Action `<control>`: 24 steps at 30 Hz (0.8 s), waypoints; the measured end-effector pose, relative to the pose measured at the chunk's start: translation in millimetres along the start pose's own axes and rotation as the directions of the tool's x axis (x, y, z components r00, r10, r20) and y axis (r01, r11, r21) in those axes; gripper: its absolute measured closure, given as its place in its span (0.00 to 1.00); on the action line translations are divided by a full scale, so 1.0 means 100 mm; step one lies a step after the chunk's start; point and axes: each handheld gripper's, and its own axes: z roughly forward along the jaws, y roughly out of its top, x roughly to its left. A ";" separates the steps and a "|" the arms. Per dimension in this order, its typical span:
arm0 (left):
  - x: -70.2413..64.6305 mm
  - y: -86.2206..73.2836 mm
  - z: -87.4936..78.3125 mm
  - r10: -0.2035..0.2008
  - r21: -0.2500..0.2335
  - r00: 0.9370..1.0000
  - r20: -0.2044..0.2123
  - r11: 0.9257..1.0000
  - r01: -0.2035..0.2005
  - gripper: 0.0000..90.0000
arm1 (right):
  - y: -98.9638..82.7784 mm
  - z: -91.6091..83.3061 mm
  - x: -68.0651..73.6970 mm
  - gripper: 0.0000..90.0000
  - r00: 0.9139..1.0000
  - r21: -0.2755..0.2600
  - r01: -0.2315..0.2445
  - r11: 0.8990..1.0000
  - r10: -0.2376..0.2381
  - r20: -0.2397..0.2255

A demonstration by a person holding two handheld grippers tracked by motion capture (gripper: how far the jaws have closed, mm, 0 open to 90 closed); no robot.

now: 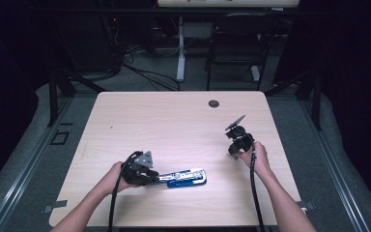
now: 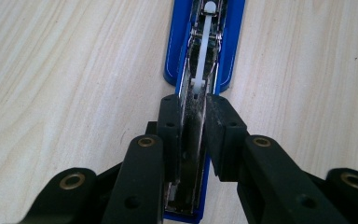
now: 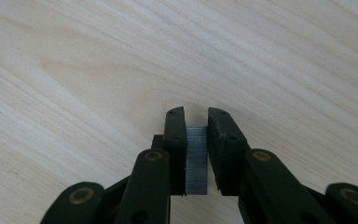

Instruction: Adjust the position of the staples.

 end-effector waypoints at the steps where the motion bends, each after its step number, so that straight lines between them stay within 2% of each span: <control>1: 0.00 0.00 0.00 -0.001 -0.002 1.000 0.002 1.000 0.001 0.85 | 0.03 -0.05 -0.03 0.87 0.999 0.062 0.050 0.997 -0.050 0.009; 3: 0.00 0.00 0.00 -0.001 -0.003 1.000 0.004 1.000 0.001 0.85 | 0.03 -0.06 -0.03 0.87 0.999 0.060 0.050 0.997 -0.051 0.007; 4: 0.01 0.00 0.00 0.000 0.003 1.000 0.016 1.000 0.000 0.85 | 0.02 -0.06 -0.01 0.87 0.999 0.040 0.034 0.999 -0.034 0.008; 5: 0.01 0.00 -0.01 0.001 0.005 1.000 0.016 1.000 -0.001 0.85 | 0.03 -0.08 -0.02 0.87 0.998 0.061 0.056 0.997 -0.057 0.005; 7: 0.00 0.00 0.00 0.000 -0.002 1.000 0.005 1.000 0.000 0.85 | 0.03 -0.09 -0.01 0.87 0.999 0.044 0.049 0.998 -0.050 -0.001; 8: 0.00 0.00 0.00 0.000 -0.001 1.000 0.001 1.000 0.000 0.85 | 0.03 -0.10 -0.01 0.87 0.998 0.050 0.060 0.997 -0.060 -0.001; 16: 0.00 0.00 0.00 0.001 -0.001 1.000 0.001 1.000 -0.001 0.85 | 0.03 -0.13 0.05 0.87 0.997 0.039 0.081 0.996 -0.081 -0.018; 18: 0.00 0.00 0.00 0.001 -0.002 1.000 0.001 1.000 -0.001 0.85 | 0.03 -0.14 0.06 0.87 0.995 0.035 0.089 0.995 -0.088 -0.038; 19: 0.00 0.00 0.00 0.000 -0.002 1.000 0.001 1.000 0.000 0.85 | 0.04 -0.15 0.07 0.87 0.994 0.046 0.107 0.993 -0.105 -0.030; 21: 0.00 0.00 0.00 0.000 -0.002 1.000 0.001 1.000 0.000 0.85 | 0.03 -0.15 0.09 0.87 0.994 0.034 0.107 0.994 -0.106 -0.032; 24: 0.00 0.00 0.00 0.001 -0.002 1.000 0.001 1.000 -0.001 0.85 | 0.04 -0.18 0.11 0.87 0.990 0.050 0.135 0.990 -0.134 -0.035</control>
